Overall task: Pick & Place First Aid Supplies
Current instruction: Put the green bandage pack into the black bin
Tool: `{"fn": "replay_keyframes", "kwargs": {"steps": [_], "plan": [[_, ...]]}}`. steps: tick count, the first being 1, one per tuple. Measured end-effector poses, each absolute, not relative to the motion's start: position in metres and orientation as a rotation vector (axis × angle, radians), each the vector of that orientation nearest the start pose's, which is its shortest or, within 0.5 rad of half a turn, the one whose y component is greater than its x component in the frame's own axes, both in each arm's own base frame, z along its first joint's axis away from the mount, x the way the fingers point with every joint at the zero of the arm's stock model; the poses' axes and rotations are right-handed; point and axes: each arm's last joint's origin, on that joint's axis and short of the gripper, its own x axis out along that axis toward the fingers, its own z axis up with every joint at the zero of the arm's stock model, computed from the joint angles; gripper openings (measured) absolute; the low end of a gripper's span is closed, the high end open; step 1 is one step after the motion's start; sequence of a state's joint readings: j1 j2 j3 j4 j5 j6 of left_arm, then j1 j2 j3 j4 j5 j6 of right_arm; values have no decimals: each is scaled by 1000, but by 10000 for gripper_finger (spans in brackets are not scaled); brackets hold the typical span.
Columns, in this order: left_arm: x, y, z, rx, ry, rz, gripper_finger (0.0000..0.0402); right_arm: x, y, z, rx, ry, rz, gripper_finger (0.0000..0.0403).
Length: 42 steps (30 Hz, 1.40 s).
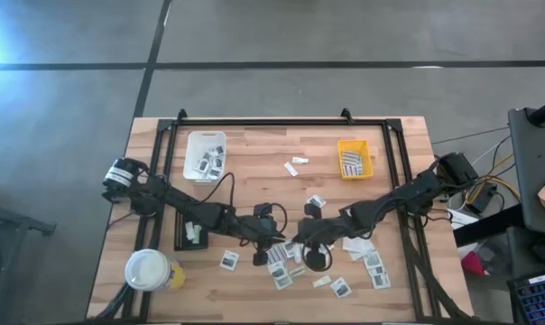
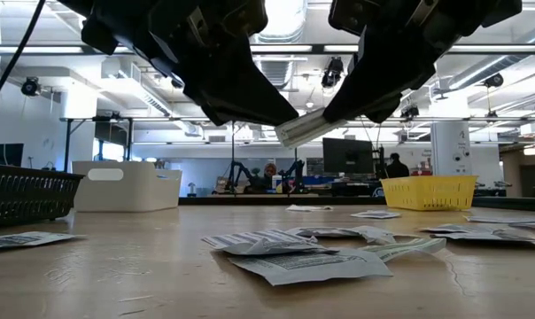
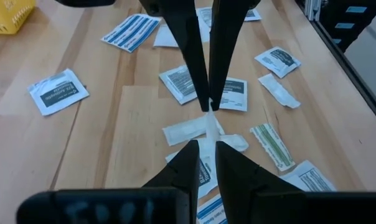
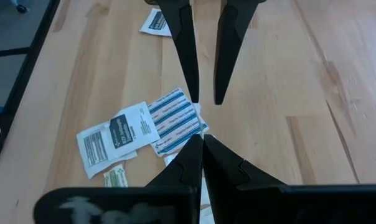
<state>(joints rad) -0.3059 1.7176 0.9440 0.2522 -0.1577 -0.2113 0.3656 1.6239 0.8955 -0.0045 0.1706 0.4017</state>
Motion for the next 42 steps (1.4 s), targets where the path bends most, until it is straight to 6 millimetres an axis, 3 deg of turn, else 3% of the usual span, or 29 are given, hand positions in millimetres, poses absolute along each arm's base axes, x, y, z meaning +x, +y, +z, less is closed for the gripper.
{"fn": "replay_keyframes", "kwargs": {"steps": [26,42], "plan": [[346,-97,189,-91,521,-112,53,311,101,183,210,739,-17,8],[344,-94,184,-101,572,-37,53,315,102,188,225,688,7,8]]}}
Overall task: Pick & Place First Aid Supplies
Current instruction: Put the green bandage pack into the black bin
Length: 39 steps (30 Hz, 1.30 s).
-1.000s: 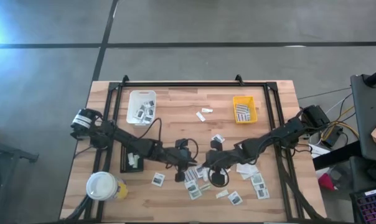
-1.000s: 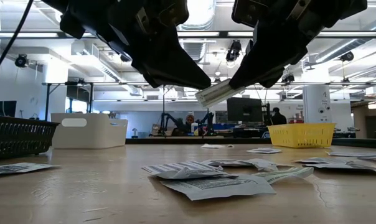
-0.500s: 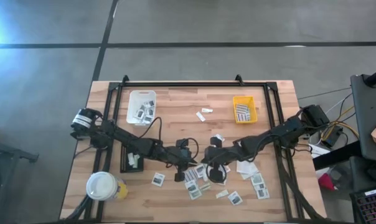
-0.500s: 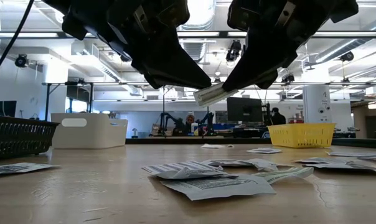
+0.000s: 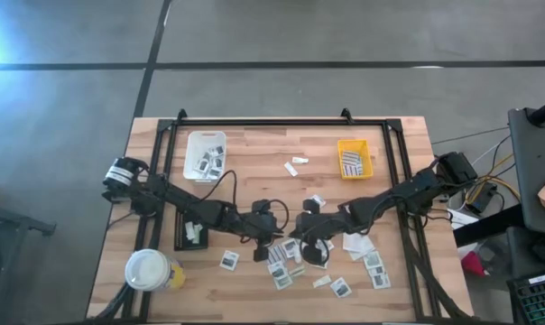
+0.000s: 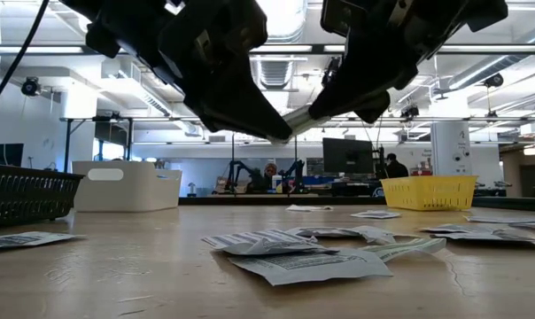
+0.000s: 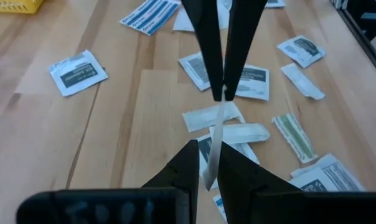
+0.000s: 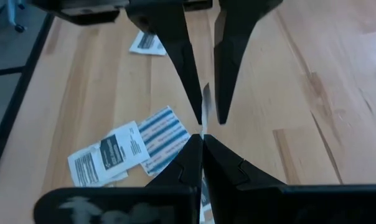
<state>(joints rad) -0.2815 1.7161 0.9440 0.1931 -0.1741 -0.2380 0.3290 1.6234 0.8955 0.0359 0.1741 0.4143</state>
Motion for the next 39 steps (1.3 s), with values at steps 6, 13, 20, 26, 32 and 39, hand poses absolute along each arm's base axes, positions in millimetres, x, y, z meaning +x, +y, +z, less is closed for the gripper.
{"fn": "replay_keyframes", "kwargs": {"steps": [6,13,20,26,32,39], "plan": [[343,-94,184,-99,574,-35,53,315,102,187,224,689,8,8],[343,-94,184,-99,576,-36,35,314,102,187,220,691,8,8],[342,-94,182,-100,598,-31,3,314,102,187,184,698,18,18],[338,-93,177,-147,664,2,1,312,101,184,172,732,11,71],[330,-90,171,-213,765,65,0,308,100,180,168,794,-10,119],[307,-86,181,-322,916,176,0,304,98,176,175,850,-33,134]]}}
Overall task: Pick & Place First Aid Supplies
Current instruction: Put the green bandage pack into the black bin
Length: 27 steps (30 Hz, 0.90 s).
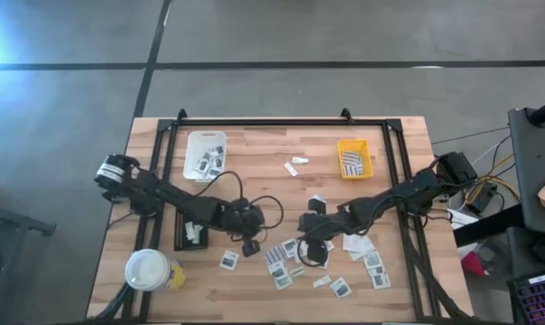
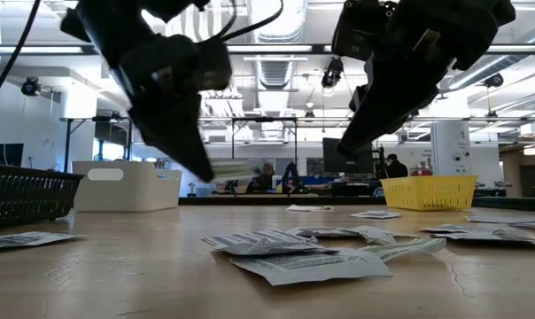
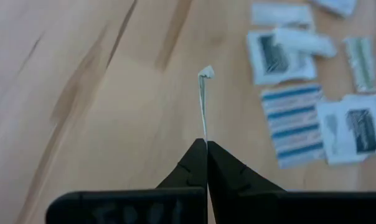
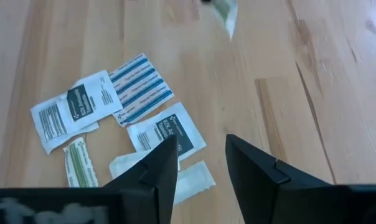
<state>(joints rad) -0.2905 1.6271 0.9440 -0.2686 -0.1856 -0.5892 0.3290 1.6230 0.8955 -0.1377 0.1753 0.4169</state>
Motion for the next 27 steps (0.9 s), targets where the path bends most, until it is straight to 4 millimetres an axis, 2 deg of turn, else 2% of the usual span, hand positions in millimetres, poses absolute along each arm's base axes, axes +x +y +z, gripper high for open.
{"fn": "replay_keyframes", "kwargs": {"steps": [9,16,21,27], "plan": [[270,-93,212,-425,962,276,0,303,98,175,168,857,-32,108],[231,-92,231,-470,990,464,0,302,98,175,166,865,-33,89],[209,-96,236,-513,1026,561,0,302,98,175,166,865,-33,75],[193,-103,235,-534,1080,642,0,302,98,174,164,872,-35,61]]}}
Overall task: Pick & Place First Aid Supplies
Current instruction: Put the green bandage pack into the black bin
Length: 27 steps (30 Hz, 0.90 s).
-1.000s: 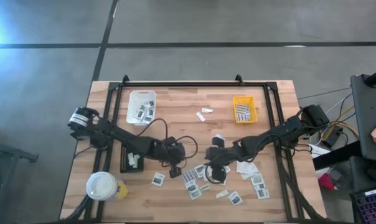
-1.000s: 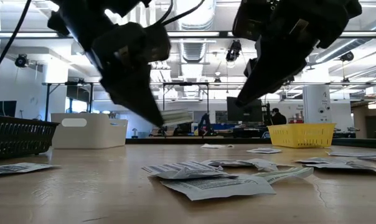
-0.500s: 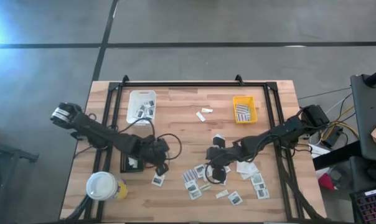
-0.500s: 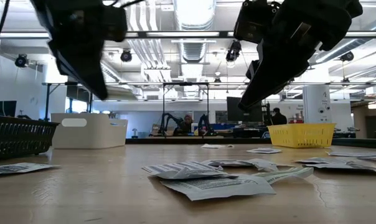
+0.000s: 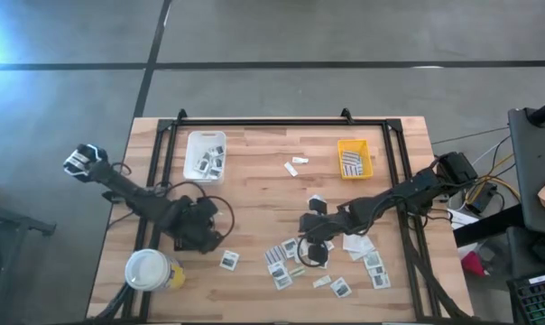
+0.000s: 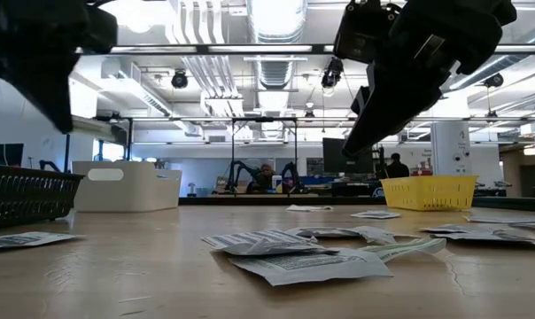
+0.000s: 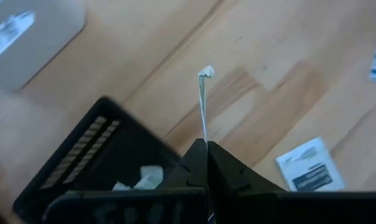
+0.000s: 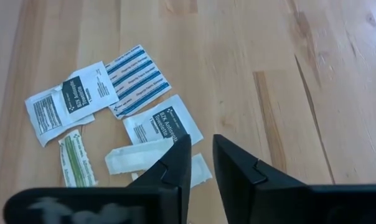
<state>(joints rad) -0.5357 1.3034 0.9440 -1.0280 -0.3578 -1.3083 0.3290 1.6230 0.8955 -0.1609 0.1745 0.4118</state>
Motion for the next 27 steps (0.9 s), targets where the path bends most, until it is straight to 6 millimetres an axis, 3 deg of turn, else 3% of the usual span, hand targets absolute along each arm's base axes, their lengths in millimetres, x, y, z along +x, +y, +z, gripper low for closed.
{"fn": "replay_keyframes", "kwargs": {"steps": [12,27], "plan": [[174,-114,223,-613,1168,757,0,300,97,173,176,893,-49,54],[157,-108,186,-713,1182,927,0,300,97,173,181,894,-52,54]]}}
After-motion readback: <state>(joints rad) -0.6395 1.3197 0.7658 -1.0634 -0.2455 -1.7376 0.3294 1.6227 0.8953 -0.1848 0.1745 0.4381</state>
